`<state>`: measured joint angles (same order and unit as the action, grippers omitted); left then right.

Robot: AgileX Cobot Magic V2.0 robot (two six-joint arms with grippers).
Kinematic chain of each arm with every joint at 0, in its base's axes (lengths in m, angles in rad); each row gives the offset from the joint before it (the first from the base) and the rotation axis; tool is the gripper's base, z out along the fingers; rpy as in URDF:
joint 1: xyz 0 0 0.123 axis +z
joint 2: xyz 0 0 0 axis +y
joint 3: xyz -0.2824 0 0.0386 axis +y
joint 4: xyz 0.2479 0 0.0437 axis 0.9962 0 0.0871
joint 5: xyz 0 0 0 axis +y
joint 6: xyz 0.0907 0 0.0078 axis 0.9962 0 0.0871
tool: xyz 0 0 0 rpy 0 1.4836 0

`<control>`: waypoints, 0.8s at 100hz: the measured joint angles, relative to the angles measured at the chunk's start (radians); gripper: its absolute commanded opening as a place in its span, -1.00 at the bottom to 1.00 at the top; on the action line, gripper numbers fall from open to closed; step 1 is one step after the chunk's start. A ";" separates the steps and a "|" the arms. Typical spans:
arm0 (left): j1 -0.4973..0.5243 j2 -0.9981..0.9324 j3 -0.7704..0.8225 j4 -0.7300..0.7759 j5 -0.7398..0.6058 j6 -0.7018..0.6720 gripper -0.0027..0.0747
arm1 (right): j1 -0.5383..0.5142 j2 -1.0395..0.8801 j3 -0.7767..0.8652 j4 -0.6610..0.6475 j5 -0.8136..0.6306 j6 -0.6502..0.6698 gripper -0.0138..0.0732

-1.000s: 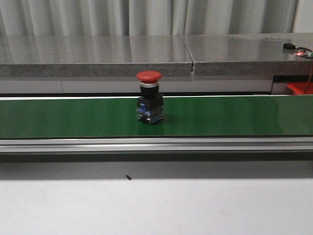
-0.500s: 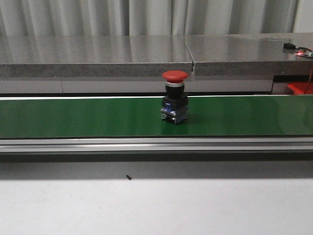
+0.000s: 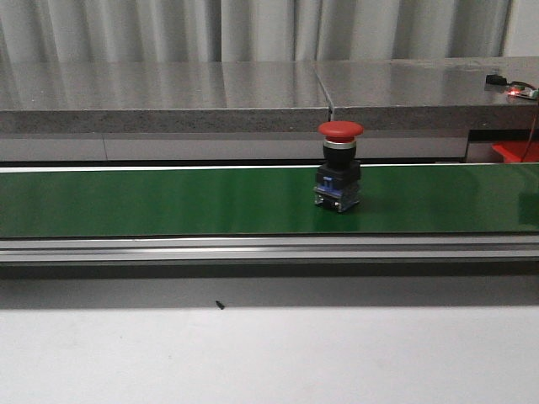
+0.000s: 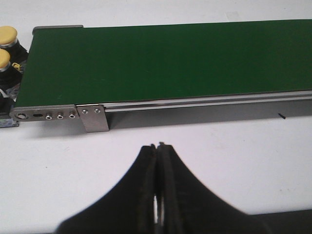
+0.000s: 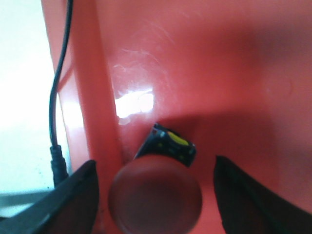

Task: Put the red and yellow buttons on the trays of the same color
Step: 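Move the held red button into the red tray and release, then grasp the second red button arriving at the belt end with the right gripper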

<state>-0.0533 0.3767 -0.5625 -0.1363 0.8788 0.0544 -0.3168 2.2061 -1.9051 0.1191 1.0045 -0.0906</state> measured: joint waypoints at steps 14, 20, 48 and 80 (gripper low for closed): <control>0.000 0.000 0.000 0.000 0.000 0.000 -0.98 | 0.000 -0.043 0.002 0.008 0.014 0.000 0.47; 0.000 0.000 0.000 0.000 0.000 0.000 -0.98 | 0.000 -0.074 0.020 0.010 0.012 0.000 0.42; 0.000 0.000 0.000 0.000 0.000 0.000 -0.98 | 0.017 -0.277 0.208 0.021 -0.002 -0.002 0.39; 0.000 0.000 0.000 0.000 0.000 0.000 -0.98 | 0.101 -0.534 0.449 0.032 -0.039 -0.030 0.39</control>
<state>-0.0533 0.3767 -0.5625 -0.1363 0.8788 0.0544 -0.2157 1.6721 -1.4560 0.1513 0.9655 -0.1205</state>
